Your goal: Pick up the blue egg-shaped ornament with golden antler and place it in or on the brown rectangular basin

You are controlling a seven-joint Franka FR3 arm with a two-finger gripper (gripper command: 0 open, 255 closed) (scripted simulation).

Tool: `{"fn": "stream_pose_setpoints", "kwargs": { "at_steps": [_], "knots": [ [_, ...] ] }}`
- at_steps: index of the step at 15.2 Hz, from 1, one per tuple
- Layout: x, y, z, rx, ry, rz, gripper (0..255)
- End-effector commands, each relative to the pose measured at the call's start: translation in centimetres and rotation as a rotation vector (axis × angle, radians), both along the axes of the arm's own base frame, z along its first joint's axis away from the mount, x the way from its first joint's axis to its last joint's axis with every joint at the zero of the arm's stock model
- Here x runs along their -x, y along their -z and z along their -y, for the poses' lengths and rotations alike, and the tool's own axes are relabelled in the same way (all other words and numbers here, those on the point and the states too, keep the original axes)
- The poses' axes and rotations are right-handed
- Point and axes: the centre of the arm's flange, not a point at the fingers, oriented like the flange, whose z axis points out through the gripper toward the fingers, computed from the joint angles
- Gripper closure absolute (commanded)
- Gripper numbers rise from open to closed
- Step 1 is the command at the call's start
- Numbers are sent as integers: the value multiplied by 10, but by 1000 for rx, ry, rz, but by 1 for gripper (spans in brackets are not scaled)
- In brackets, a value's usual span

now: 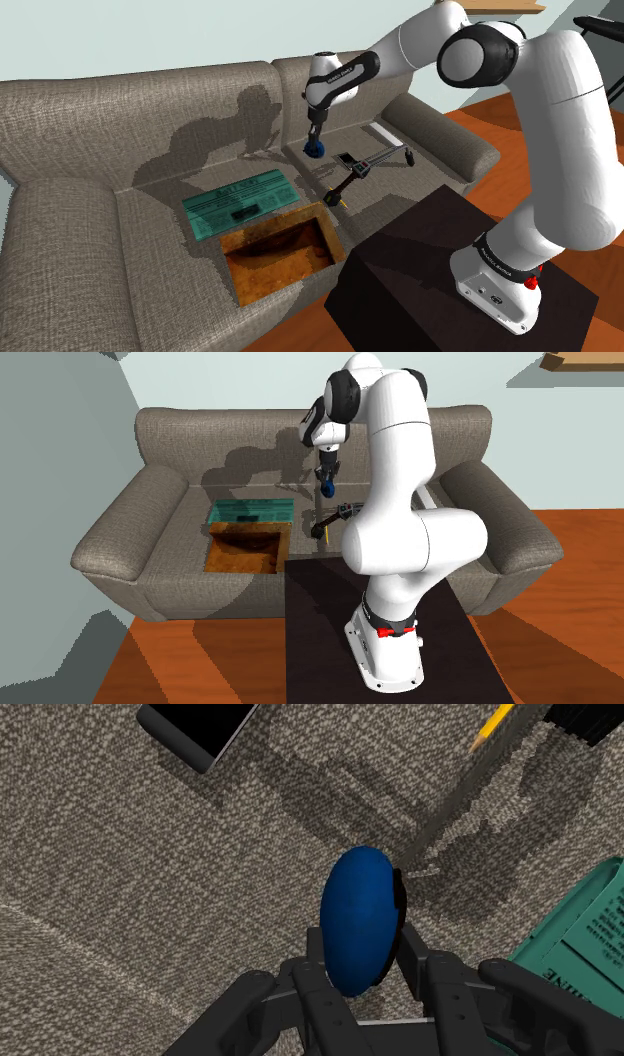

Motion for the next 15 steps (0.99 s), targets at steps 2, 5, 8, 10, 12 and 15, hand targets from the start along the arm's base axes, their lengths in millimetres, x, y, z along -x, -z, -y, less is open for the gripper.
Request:
{"fn": "stream_pose_setpoints", "kwargs": {
  "at_steps": [2,5,8,10,12,15],
  "knots": [
    [2,-16,-1,0,0,0,255],
    [2,-31,-1,0,0,0,255],
    [2,-47,-1,0,0,0,255],
    [2,-58,-1,0,0,0,255],
    [2,-68,-1,0,0,0,255],
    [2,-84,-1,0,0,0,255]
  ]
}}
